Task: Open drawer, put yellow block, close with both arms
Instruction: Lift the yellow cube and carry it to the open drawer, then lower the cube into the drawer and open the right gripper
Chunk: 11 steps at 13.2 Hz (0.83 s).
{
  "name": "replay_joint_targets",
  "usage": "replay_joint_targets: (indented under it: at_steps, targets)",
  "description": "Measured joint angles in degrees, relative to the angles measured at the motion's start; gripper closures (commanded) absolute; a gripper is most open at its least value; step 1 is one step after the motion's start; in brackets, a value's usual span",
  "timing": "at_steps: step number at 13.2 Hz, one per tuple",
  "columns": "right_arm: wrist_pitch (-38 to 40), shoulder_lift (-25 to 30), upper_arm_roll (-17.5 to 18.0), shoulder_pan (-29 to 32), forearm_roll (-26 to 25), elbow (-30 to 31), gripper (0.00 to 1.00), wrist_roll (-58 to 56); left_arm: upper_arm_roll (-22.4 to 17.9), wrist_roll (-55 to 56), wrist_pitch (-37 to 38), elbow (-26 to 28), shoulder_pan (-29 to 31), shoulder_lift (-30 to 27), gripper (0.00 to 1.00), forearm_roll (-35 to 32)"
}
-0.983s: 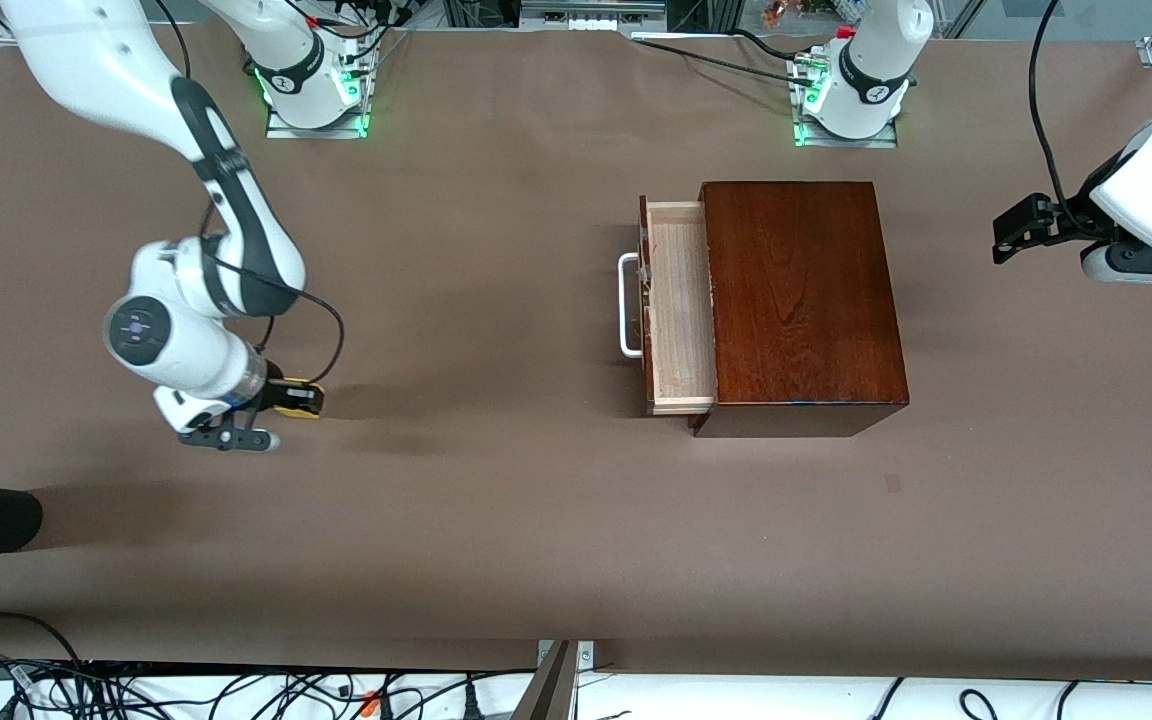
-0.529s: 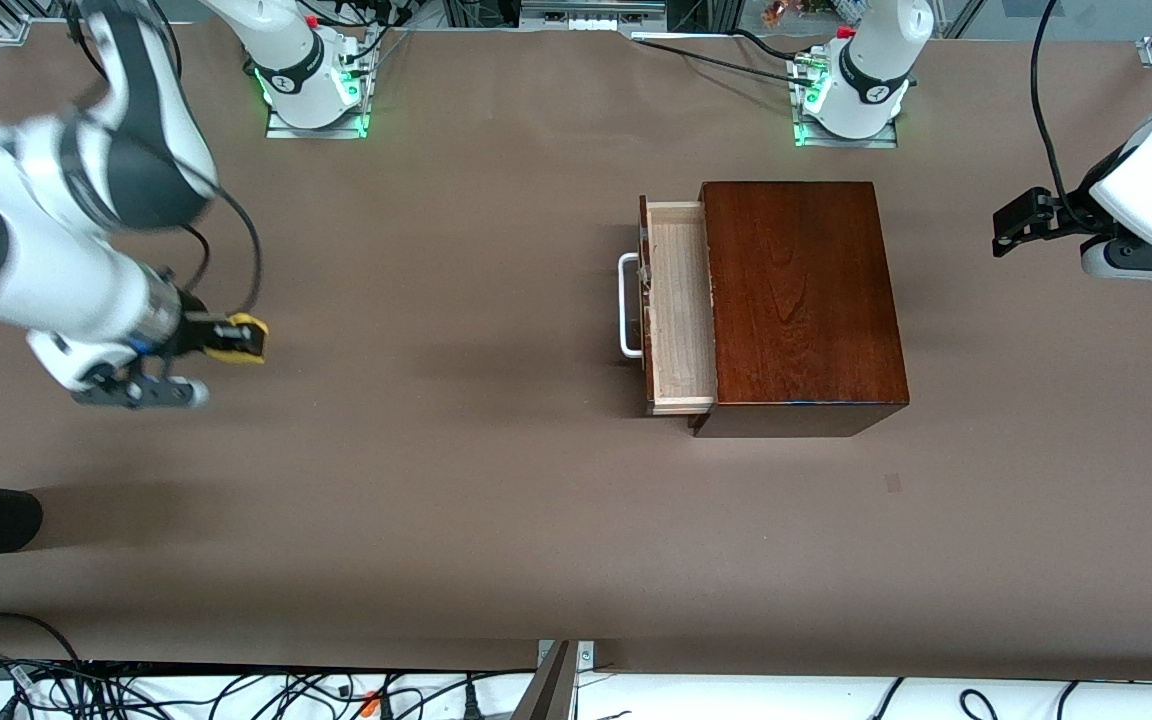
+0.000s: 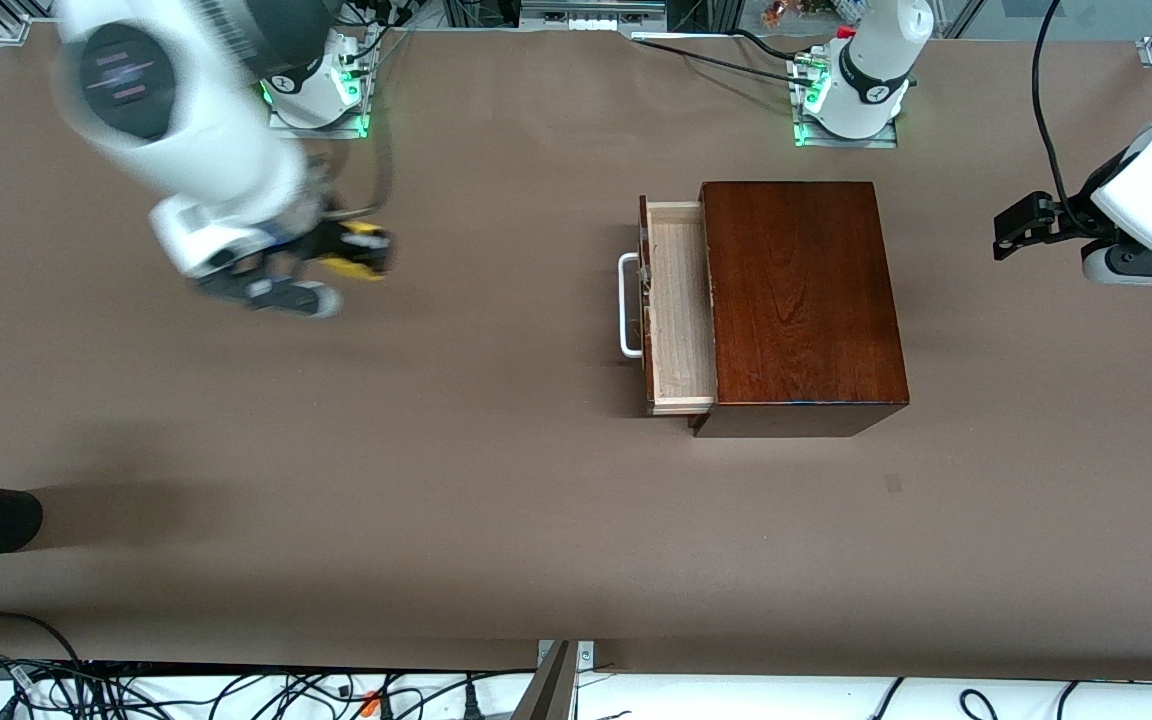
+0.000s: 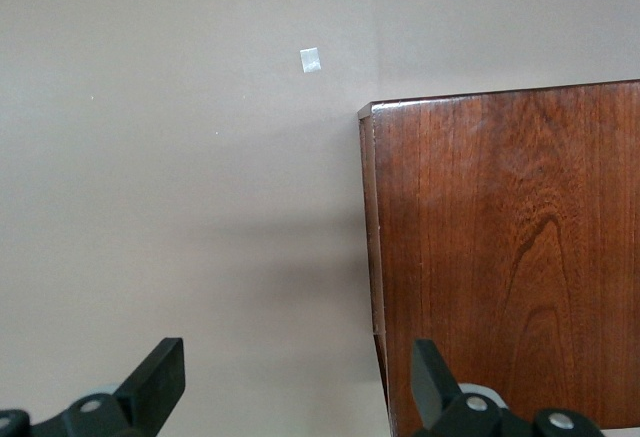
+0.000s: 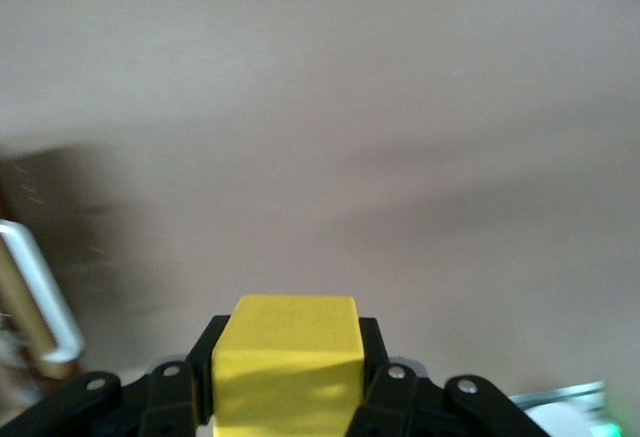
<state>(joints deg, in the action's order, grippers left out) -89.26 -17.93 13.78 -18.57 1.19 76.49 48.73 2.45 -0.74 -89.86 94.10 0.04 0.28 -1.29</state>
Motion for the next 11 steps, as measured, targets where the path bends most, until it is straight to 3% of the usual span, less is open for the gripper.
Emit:
replay_joint_targets:
  at_steps: [6, 11]
  targets:
    - [-10.6, -8.1, 0.4, -15.0, 0.6, -5.8, 1.0, 46.2, 0.0, -0.1, 0.0, 0.0, 0.0, 0.1, 0.0, 0.0]
    - [-19.6, -16.6, 0.4, -19.4, 0.6, -12.0, 1.0, 72.8, 0.0, -0.1, 0.0, -0.1, 0.0, 0.1, 0.0, 0.0]
